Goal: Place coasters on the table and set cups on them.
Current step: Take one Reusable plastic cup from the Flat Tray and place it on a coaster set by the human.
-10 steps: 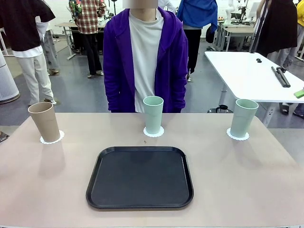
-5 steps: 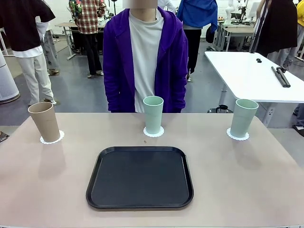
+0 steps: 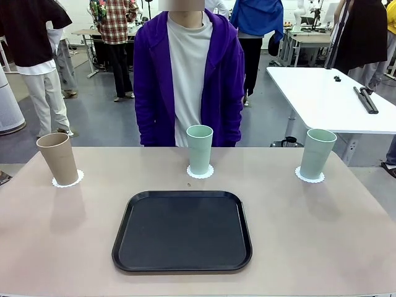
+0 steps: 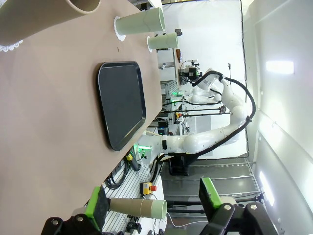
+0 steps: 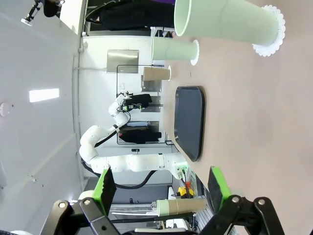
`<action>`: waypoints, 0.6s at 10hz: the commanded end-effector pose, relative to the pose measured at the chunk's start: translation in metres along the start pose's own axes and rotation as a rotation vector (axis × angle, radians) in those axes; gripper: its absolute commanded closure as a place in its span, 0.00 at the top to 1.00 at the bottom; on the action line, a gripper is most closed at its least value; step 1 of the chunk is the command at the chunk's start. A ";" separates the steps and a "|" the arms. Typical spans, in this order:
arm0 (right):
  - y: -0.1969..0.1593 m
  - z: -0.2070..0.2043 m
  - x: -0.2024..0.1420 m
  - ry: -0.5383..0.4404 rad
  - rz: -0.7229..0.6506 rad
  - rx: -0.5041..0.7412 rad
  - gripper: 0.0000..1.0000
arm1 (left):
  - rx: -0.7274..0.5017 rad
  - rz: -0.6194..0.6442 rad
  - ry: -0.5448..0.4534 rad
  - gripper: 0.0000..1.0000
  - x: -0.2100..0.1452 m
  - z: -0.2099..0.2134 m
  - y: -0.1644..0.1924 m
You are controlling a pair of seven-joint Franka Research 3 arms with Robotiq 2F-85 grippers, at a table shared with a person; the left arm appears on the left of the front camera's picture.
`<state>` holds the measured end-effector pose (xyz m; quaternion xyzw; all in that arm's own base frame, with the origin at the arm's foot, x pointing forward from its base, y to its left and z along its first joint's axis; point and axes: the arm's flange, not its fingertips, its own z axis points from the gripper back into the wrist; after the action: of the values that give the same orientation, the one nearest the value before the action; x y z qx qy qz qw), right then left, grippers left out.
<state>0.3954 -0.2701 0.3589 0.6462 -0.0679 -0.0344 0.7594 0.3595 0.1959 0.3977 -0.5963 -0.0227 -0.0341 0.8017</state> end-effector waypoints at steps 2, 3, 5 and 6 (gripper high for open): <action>-0.003 0.003 -0.005 -0.001 -0.017 0.014 1.00 | -0.014 -0.018 -0.003 1.00 -0.002 0.001 -0.001; -0.003 0.003 -0.005 -0.001 -0.017 0.014 1.00 | -0.014 -0.018 -0.003 1.00 -0.002 0.001 -0.001; -0.003 0.003 -0.005 -0.001 -0.017 0.014 1.00 | -0.014 -0.018 -0.003 1.00 -0.002 0.001 -0.001; -0.003 0.003 -0.005 -0.001 -0.017 0.014 1.00 | -0.014 -0.018 -0.003 1.00 -0.002 0.001 -0.001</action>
<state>0.3920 -0.2735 0.3561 0.6474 -0.0672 -0.0392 0.7582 0.3595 0.1959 0.3977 -0.5963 -0.0227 -0.0341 0.8017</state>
